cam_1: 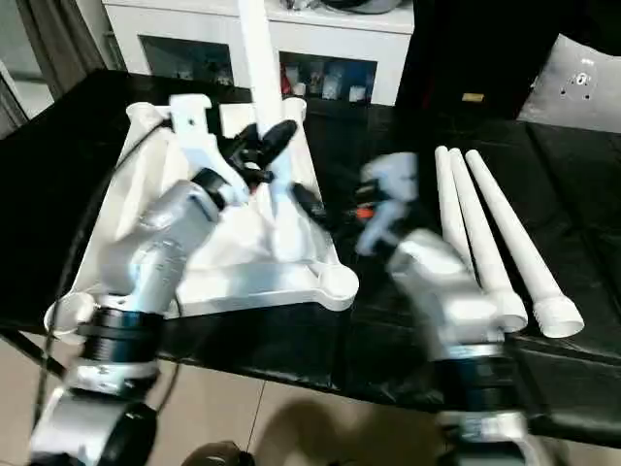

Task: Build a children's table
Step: Pick table leg

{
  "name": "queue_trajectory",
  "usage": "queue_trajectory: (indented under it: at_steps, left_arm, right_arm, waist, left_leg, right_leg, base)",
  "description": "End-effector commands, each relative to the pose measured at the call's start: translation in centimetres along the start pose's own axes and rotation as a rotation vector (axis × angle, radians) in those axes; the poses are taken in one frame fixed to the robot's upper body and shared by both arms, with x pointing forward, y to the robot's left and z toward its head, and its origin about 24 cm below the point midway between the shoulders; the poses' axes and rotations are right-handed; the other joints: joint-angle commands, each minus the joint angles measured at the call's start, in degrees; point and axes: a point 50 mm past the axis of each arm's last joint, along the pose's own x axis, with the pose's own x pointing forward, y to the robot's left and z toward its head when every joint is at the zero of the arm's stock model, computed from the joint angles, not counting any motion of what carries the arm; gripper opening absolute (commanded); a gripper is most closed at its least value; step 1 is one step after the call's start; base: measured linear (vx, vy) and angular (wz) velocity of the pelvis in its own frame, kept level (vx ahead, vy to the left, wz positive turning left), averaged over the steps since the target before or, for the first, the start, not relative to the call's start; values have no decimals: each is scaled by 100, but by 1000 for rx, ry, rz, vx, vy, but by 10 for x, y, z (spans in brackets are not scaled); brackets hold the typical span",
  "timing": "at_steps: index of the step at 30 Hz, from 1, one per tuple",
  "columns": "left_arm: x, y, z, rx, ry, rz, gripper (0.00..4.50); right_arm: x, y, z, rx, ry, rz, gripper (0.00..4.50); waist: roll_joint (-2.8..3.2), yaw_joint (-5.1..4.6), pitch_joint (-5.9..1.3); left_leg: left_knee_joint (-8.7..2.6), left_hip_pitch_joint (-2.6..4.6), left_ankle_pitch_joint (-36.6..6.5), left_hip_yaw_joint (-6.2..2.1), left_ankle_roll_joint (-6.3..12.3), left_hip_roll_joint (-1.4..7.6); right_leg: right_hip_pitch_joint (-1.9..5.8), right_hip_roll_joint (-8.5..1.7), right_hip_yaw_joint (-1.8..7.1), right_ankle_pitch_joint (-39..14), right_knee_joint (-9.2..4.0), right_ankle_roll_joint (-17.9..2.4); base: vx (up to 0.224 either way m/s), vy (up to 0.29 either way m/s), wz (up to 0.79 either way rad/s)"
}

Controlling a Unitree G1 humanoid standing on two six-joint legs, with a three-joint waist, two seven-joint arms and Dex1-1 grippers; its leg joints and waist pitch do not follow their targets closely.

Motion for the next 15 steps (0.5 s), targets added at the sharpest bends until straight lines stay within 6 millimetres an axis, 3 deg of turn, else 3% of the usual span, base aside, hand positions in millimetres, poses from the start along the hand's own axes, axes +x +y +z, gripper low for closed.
queue_trajectory:
  at_steps: [1, 2, 15]
  left_arm:
    - [3, -6, 6, -9, 0, -55, 182]
    - [3, -6, 7, -9, 0, -56, 182]
    - [-1, 1, 17, -19, 18, -110, 180]
  right_arm:
    - [-2, 0, 6, 22, -1, 33, 425]
    - [-2, 0, 7, 25, 0, 35, 425]
    - [-5, -11, 17, 143, 12, -43, 425]
  waist:
    - [-149, -11, -485]
    - [-113, 6, -483]
    - [-109, 7, -493]
  left_leg:
    - [-345, 61, 467, -248, 873, 695]
    - [-340, 57, 467, -247, 880, 684]
    - [-339, 70, 564, -251, 845, 688]
  right_leg:
    - [376, -827, 408, -283, -364, -1094]
    - [374, -838, 406, -351, -369, -1094]
    - [360, -823, 394, -410, -362, -1045]
  base:
    - [0, 0, 0]
    - [0, 0, 0]
    - [0, 0, 0]
